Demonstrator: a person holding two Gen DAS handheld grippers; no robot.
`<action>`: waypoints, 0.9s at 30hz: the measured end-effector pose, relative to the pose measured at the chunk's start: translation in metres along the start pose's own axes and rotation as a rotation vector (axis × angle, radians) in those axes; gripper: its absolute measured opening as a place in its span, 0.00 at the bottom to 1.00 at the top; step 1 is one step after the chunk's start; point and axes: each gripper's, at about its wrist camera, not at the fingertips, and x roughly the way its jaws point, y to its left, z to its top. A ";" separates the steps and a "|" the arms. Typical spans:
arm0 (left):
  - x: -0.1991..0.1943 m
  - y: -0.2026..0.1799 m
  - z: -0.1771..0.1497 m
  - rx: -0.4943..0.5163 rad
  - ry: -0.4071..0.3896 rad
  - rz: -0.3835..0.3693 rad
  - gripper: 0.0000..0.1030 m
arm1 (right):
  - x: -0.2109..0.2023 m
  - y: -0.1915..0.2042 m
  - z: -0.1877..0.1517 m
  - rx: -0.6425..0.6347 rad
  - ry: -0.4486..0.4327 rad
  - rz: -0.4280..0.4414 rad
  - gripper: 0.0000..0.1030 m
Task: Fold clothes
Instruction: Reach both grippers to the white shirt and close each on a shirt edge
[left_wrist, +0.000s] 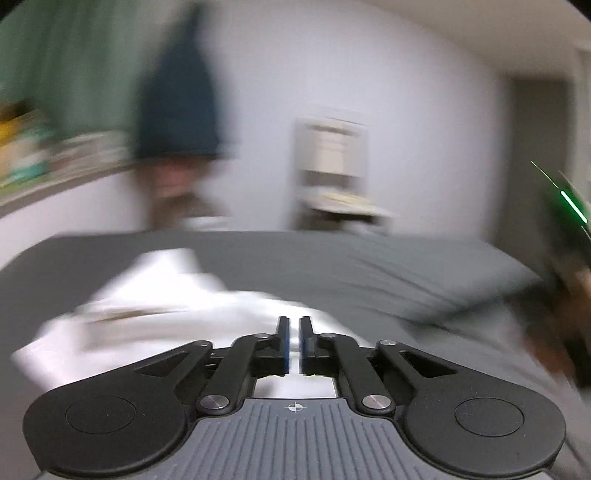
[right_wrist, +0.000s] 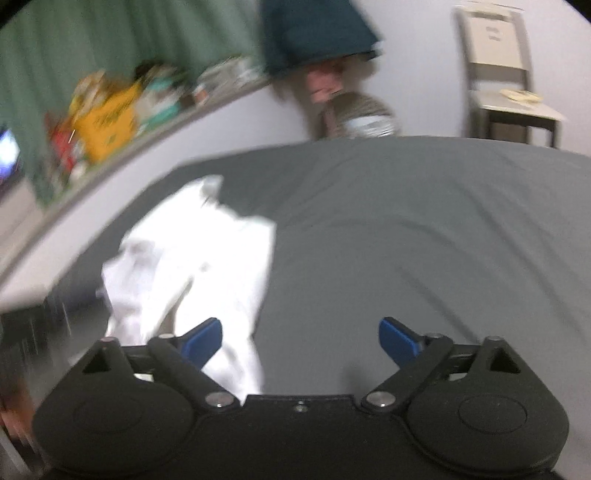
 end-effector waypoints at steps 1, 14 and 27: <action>-0.003 0.018 -0.001 -0.059 -0.004 0.054 0.72 | 0.007 0.013 -0.003 -0.048 0.004 -0.004 0.73; -0.004 0.034 -0.044 -0.279 0.053 0.094 1.00 | -0.026 0.002 0.029 0.061 -0.281 -0.136 0.03; 0.072 -0.011 -0.060 -0.290 0.172 0.280 0.98 | -0.150 -0.110 -0.016 0.416 -0.499 -0.603 0.04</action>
